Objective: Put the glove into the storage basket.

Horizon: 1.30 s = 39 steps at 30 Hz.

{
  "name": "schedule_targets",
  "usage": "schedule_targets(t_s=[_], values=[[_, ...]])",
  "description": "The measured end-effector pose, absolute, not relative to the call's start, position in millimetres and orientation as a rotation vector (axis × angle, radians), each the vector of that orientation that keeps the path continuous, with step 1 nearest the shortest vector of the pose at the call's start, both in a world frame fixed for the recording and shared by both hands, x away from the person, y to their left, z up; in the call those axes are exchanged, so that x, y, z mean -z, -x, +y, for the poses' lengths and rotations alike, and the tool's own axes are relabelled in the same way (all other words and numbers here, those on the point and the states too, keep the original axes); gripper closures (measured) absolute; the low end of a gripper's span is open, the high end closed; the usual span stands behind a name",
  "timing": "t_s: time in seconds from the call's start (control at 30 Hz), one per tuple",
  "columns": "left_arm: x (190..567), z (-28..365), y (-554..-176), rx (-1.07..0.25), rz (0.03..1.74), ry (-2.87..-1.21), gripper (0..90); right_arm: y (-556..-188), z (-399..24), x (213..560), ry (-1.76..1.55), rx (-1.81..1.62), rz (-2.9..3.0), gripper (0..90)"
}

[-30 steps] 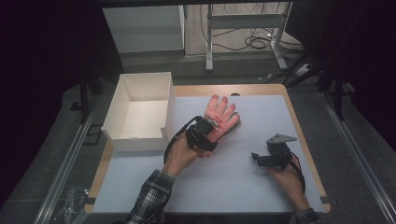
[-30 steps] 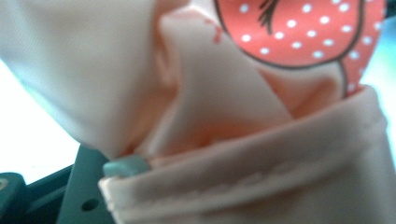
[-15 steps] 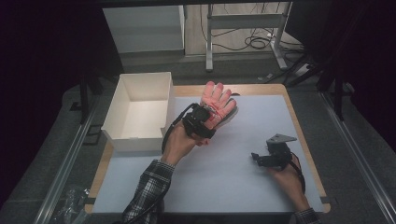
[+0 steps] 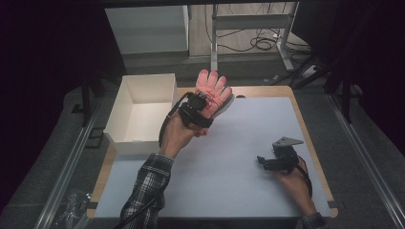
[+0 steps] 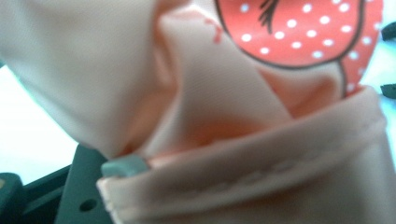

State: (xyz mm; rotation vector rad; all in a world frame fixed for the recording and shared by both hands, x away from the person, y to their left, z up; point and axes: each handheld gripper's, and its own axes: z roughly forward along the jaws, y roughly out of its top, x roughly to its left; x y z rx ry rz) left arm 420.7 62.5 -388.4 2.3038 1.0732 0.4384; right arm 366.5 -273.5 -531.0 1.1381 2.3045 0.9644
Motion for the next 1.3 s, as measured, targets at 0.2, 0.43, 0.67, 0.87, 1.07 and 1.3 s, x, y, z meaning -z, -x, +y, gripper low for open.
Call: schedule_targets(t_s=[0.2, 0.43, 0.67, 0.87, 1.07, 1.3], values=[[376.7, 80.6, -425.9, -0.472, 1.126, -2.272, 38.7, -366.6, -273.5, 531.0, -1.136, -0.964, 2.304, 17.0], [365.5, 104.7, -431.1, -0.514, 1.207, -2.223, 38.7, -366.7, -273.6, 531.0, -1.134, -0.965, 2.303, 17.1], [358.4, 131.6, -436.2, -0.562, 1.298, -2.18, 38.6, -366.7, -273.6, 531.1, -1.133, -0.964, 2.304, 17.0], [357.1, 154.2, -439.4, -0.582, 1.356, -2.145, 38.5, -366.7, -273.6, 531.1, -1.136, -0.964, 2.303, 17.0], [360.0, 176.9, -441.2, -0.595, 1.428, -2.106, 38.3, -366.6, -273.6, 531.0, -1.136, -0.964, 2.303, 17.0], [368.9, 197.1, -442.5, -0.593, 1.505, -2.053, 37.9, -366.6, -273.6, 531.0, -1.135, -0.963, 2.304, 17.0]])
